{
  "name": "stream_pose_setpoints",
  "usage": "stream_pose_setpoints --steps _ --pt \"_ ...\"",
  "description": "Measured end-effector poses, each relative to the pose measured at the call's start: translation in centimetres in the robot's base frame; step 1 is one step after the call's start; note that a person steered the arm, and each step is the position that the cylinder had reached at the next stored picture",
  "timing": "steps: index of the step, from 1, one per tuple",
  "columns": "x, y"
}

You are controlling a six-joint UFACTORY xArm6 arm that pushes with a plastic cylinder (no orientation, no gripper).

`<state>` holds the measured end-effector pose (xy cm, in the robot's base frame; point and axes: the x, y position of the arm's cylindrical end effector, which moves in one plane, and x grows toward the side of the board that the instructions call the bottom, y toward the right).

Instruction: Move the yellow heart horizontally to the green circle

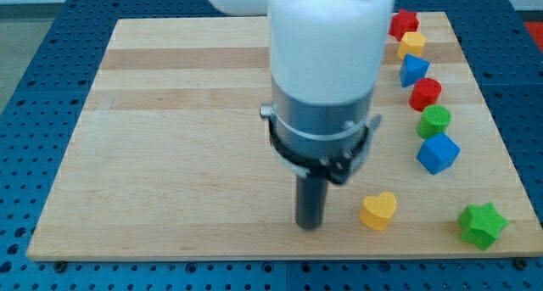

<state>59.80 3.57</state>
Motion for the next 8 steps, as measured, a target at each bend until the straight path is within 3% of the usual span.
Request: stream_pose_setpoints --steps 1,3,5,8 --pt "1.9 3.4" --pt "1.0 11.0" --pt "-0.5 6.8" --pt "-11.1 3.4"
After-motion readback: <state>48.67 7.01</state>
